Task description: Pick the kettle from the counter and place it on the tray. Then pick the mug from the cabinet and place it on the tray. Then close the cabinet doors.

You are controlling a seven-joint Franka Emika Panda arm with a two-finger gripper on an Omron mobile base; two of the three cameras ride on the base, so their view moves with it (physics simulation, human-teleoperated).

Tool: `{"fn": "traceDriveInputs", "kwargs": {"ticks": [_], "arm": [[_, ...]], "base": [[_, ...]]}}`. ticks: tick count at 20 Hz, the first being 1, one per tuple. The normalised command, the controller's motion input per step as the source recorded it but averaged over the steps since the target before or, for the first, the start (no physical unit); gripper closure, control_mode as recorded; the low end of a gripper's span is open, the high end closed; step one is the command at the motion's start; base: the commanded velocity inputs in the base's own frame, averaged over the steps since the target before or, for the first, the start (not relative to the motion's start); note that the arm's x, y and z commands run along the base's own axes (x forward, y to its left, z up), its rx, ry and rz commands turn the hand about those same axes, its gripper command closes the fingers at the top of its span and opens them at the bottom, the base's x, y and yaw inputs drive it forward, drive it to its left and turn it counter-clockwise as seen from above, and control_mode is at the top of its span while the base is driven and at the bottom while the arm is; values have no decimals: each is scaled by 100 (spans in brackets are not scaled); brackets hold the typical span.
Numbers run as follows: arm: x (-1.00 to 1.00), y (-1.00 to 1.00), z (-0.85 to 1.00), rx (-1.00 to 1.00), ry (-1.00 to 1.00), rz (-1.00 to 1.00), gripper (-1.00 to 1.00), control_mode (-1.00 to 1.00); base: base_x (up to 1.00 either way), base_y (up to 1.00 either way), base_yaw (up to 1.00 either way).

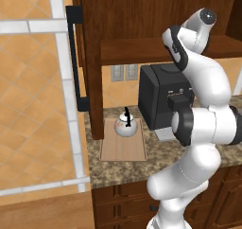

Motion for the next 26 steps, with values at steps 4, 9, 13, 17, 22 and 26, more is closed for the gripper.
{"fn": "traceDriveInputs", "kwargs": {"ticks": [4, 9, 13, 17, 22, 26], "arm": [[4, -5, 0, 0, 0, 0, 100, -100], [0, -9, 0, 0, 0, 0, 100, -100], [-29, -3, 0, 3, -5, 0, 100, -100], [-79, 0, 0, 9, -11, 1, 100, -100], [-98, 0, 0, 11, -11, 7, 100, -100], [-98, 10, 0, 10, -4, 16, 100, -100]], "base": [[0, 0, 0], [0, 0, 0], [0, 0, 0], [0, 0, 0], [0, 0, 0], [0, 0, 0]]}}
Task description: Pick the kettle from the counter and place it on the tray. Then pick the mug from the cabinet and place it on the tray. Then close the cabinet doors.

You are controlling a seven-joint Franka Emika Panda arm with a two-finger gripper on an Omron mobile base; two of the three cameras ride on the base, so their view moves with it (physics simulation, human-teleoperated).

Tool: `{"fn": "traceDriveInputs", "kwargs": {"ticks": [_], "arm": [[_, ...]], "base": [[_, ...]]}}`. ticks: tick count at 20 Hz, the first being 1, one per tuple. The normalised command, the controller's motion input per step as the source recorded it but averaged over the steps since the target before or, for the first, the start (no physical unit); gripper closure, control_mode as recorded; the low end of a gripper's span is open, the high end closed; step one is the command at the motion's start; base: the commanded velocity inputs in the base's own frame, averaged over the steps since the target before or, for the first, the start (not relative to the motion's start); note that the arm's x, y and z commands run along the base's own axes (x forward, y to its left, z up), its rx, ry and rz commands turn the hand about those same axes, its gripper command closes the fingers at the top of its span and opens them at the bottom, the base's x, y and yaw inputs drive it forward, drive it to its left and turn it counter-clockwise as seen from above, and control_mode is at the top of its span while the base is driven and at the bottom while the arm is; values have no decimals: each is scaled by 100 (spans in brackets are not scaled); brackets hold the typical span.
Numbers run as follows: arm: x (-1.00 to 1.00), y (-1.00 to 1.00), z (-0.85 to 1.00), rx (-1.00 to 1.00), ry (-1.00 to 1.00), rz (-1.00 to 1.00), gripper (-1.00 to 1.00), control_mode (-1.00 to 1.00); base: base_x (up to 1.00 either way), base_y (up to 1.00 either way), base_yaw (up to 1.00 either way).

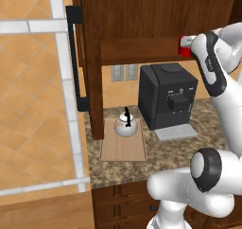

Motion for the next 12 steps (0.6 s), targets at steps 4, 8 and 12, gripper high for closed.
{"fn": "traceDriveInputs", "kwargs": {"ticks": [4, 8, 12], "arm": [[-91, 28, 0, 4, 0, 14, 100, -100], [-83, 38, 0, 0, 0, 22, 100, -100], [-86, 37, -1, 0, 0, 28, 100, -100]], "base": [[0, 0, 0], [0, 0, 0], [0, 0, 0]]}}
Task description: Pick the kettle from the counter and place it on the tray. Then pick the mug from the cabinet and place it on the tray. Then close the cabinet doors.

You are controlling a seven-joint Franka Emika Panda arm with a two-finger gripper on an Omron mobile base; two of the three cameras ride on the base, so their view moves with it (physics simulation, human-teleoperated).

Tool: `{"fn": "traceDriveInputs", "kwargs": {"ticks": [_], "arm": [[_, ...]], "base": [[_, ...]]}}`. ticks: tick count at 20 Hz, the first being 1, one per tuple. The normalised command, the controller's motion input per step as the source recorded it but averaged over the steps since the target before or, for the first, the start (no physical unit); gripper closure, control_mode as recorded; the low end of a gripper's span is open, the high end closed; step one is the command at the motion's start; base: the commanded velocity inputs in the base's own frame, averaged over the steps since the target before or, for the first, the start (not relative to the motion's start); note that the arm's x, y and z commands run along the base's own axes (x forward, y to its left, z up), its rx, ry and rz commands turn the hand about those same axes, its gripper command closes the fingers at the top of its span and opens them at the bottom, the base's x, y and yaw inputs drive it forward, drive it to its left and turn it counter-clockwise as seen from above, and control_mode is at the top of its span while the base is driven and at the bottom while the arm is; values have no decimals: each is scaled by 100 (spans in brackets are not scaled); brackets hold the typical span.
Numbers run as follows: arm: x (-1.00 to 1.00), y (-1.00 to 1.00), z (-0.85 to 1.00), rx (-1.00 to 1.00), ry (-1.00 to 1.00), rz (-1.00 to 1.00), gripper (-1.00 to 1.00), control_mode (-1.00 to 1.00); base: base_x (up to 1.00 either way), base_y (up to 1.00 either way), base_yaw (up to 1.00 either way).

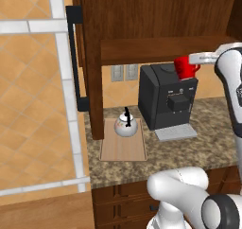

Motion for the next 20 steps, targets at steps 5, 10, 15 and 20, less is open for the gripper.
{"fn": "traceDriveInputs", "kwargs": {"ticks": [5, 10, 15, 20], "arm": [[-67, 41, -27, 0, -1, 35, 100, -100], [-37, 50, -53, 0, -5, 29, 100, -100], [-9, 56, -67, 0, -10, 13, 100, -100], [9, 34, -53, 0, -4, 6, 100, -100]], "base": [[0, 0, 0], [0, 0, 0], [0, 0, 0], [0, 0, 0]]}}
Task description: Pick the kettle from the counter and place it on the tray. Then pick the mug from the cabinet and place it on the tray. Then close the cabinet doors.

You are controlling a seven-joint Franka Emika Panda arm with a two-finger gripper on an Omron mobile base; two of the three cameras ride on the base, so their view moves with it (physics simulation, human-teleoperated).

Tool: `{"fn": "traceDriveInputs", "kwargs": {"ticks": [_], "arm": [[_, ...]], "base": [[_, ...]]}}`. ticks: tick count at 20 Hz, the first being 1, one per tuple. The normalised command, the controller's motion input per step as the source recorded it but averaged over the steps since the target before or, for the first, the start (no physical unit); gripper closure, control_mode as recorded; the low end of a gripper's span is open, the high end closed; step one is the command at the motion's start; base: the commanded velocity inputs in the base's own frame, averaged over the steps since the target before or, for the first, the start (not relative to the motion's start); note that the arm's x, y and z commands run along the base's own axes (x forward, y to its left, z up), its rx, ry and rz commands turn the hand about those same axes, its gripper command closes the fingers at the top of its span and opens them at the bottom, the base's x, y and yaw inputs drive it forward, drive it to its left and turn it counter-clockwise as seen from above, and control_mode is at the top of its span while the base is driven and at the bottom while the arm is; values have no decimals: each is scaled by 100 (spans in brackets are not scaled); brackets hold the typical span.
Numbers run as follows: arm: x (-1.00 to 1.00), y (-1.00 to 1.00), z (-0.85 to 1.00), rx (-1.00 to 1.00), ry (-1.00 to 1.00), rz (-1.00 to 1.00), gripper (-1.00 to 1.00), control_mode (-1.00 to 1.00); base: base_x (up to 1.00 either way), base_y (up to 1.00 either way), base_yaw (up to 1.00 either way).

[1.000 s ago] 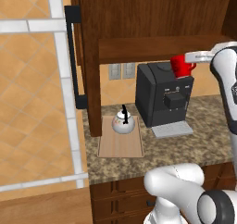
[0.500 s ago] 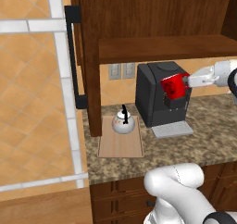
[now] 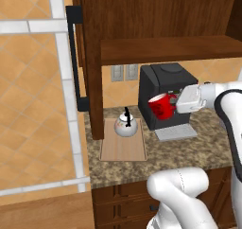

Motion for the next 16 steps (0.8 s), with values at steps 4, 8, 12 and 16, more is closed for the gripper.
{"fn": "traceDriveInputs", "kwargs": {"ticks": [4, 8, 12, 16], "arm": [[2, 48, -54, 0, 0, 7, 100, -100], [20, 29, -45, 0, 0, 10, 100, -100], [25, 9, -30, 0, 0, 18, 100, -100], [5, 23, -42, -2, 4, 28, 100, -100]], "base": [[0, 0, 0], [0, 0, 0], [0, 0, 0], [0, 0, 0]]}}
